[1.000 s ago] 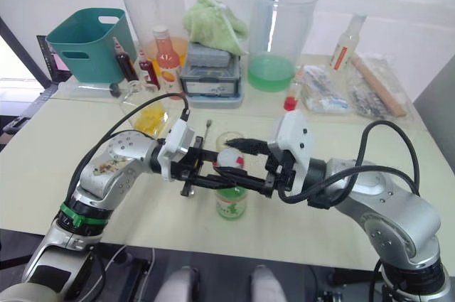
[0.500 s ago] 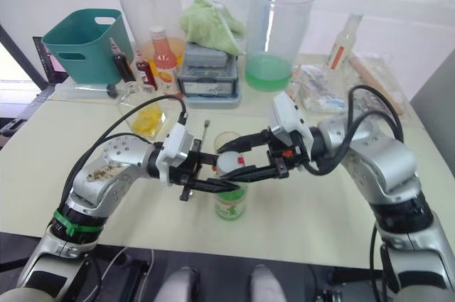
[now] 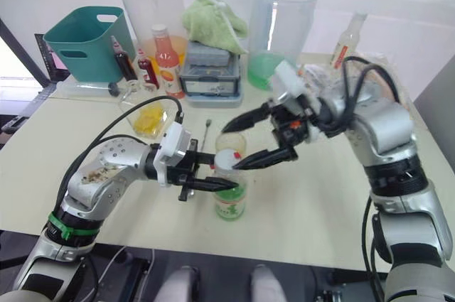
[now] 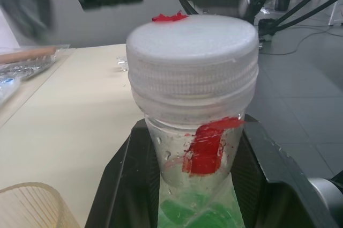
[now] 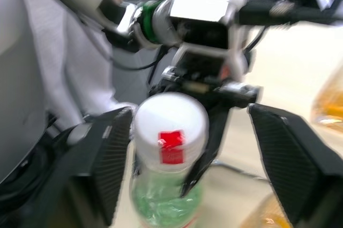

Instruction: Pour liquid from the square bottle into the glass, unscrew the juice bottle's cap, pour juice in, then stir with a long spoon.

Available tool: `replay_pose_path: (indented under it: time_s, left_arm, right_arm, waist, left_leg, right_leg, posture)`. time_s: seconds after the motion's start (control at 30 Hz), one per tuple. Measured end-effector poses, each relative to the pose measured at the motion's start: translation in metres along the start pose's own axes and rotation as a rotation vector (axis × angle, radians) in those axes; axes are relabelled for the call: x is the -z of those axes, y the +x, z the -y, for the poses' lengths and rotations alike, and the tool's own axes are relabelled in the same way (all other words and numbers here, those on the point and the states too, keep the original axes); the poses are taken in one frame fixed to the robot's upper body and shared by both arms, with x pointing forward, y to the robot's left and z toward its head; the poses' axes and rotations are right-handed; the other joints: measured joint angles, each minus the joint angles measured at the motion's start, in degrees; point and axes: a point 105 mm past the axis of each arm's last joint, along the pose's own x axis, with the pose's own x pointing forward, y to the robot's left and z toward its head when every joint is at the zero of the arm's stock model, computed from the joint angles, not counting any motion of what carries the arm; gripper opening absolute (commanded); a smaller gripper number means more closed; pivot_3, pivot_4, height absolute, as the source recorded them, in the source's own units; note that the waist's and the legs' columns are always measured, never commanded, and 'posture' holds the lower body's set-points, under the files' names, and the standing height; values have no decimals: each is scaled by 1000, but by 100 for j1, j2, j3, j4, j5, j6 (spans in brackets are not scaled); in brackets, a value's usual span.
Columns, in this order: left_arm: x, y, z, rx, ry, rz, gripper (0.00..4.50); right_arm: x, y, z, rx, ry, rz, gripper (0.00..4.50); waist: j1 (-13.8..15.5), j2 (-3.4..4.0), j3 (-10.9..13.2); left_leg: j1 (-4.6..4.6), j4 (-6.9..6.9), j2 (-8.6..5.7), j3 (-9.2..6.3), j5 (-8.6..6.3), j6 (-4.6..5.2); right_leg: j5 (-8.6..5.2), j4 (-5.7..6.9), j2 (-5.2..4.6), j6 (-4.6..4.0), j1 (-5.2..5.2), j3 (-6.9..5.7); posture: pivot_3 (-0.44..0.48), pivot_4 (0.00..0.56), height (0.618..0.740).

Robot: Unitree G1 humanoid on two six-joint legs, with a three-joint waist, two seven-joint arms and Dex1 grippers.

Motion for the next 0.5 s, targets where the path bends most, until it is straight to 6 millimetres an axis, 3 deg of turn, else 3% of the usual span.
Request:
replay_pose_path:
  time_s: [0.13, 0.3, 0.5]
  left_arm:
    - [0, -1, -2, 15, -1, 0, 1400]
    - [1, 1, -5, 31, 3, 4, 1400]
    - [0, 3, -6, 54, 9, 7, 1400]
  right_arm:
    - [-3, 1, -14, 112, -8, 36, 4463]
    - [1, 17, -27, 276, 24, 59, 4463]
    - [11, 29, -31, 424, 66, 32, 4463]
  waist:
    - [-30, 0, 0]
    - [-25, 0, 0]
    - [0, 0, 0]
  left_leg:
    - [1, 0, 0, 3, 0, 0]
    - [4, 4, -1, 2, 1, -1]
    - [1, 6, -2, 2, 1, -1]
  right_leg:
    - [0, 6, 0, 0, -2, 3]
    - [0, 8, 0, 1, 2, 4]
    - [0, 5, -1, 1, 2, 5]
  posture:
    - [0, 150, 723]
    - [0, 150, 723]
    - [0, 150, 723]
